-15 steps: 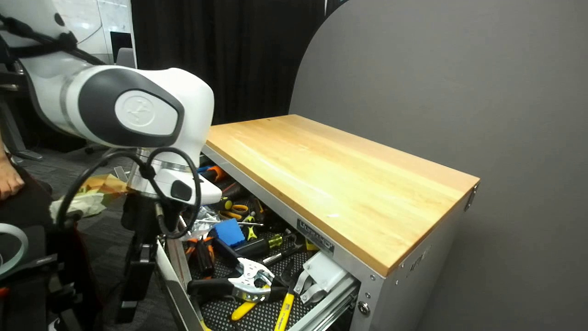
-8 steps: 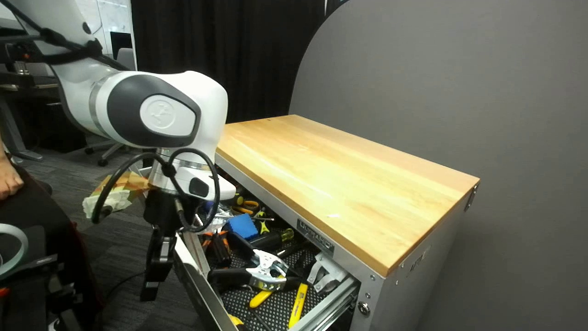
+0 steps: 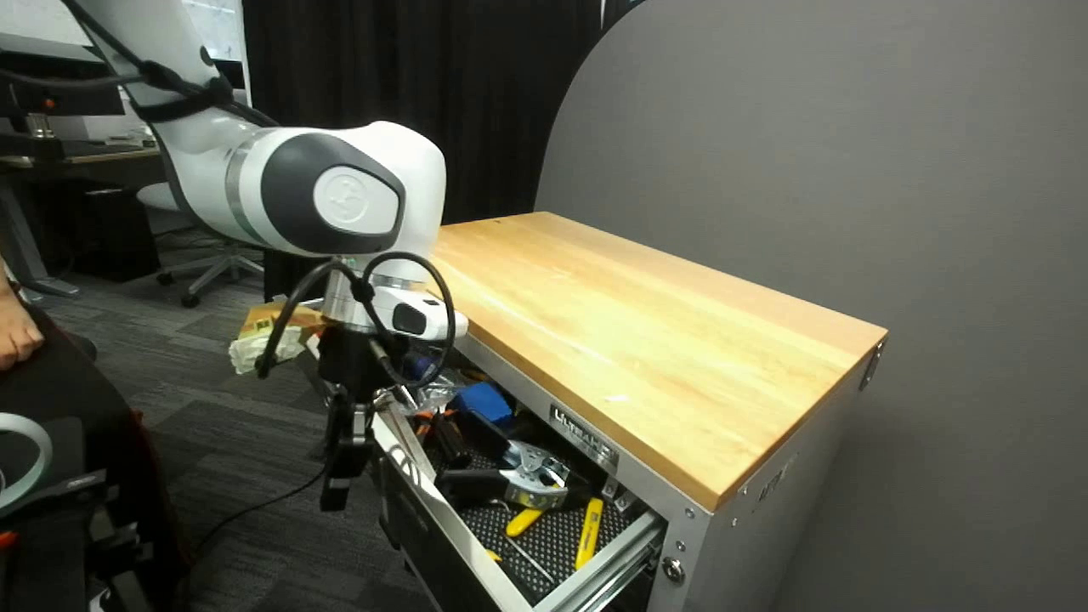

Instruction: Put the screwdriver in the drawer then close the drawer

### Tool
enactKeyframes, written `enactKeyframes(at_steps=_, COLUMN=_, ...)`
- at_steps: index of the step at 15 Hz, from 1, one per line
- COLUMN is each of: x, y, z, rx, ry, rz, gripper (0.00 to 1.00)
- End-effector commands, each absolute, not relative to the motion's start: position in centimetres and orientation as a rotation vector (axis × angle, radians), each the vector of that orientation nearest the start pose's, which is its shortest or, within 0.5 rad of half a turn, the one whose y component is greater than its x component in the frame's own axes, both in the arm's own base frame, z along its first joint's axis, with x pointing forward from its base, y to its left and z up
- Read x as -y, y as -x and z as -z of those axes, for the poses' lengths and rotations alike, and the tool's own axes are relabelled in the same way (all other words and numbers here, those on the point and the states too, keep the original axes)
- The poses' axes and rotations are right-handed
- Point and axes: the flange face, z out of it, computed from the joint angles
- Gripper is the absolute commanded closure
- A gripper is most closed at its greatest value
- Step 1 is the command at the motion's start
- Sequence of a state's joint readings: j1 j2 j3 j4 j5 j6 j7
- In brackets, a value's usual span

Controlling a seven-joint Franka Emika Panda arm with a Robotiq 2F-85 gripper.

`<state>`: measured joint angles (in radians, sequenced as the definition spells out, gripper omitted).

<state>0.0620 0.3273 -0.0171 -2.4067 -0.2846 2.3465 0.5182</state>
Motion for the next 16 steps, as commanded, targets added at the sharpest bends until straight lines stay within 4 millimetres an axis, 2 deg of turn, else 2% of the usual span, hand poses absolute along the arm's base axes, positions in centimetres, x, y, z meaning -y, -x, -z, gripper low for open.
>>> enactKeyframes(at_steps=1, x=-3.1, y=-48.7, z=-15.0, rx=-0.417, ry=3.345, rz=-0.449, gripper=1.00)
enactKeyframes(at_steps=8, x=-3.6, y=-51.6, z=-15.9, rx=-0.453, ry=3.359, rz=-0.316, gripper=1.00)
enactKeyframes(at_steps=12, x=-4.7, y=-52.1, z=-17.6, rx=-0.448, ry=3.332, rz=-0.185, gripper=1.00)
enactKeyframes(at_steps=16, x=-5.4, y=-52.5, z=-18.4, rx=-0.425, ry=3.304, rz=-0.095, gripper=1.00)
